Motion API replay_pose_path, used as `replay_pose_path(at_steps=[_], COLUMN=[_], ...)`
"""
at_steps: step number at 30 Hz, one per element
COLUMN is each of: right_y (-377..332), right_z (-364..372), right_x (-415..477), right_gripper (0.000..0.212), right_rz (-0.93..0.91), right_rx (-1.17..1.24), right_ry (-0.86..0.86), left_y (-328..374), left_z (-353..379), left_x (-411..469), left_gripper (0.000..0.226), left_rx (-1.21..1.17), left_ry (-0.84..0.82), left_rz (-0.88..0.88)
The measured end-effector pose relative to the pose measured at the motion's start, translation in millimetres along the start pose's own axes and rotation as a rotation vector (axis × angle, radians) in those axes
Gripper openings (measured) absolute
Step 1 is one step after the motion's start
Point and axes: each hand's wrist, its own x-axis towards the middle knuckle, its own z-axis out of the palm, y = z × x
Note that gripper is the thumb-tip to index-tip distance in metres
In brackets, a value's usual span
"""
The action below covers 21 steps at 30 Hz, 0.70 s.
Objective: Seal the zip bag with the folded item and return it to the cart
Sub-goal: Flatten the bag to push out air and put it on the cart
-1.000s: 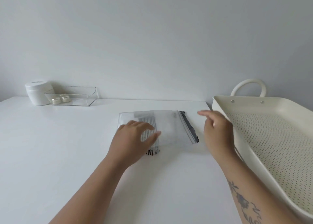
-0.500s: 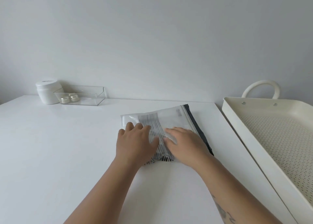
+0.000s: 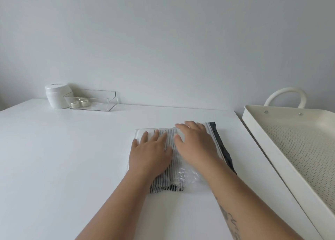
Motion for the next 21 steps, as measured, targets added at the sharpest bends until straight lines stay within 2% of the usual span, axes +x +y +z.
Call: replay_pose_path(at_steps=[3, 10, 21], right_y=[2, 25, 29], right_z=[21, 38, 38], right_x=[10, 10, 11], right_gripper=[0.051, 0.060, 0.062], right_rz=[0.027, 0.085, 0.088], right_rx=[-0.063, -0.038, -0.048], right_ry=[-0.113, -0.165, -0.232], left_y=[-2, -3, 1], left_z=[4, 3, 5], left_x=[1, 6, 7], left_gripper=[0.057, 0.058, 0.057], left_rx=[0.028, -0.051, 0.029], left_ry=[-0.045, -0.073, -0.083], left_rz=[0.006, -0.031, -0.021])
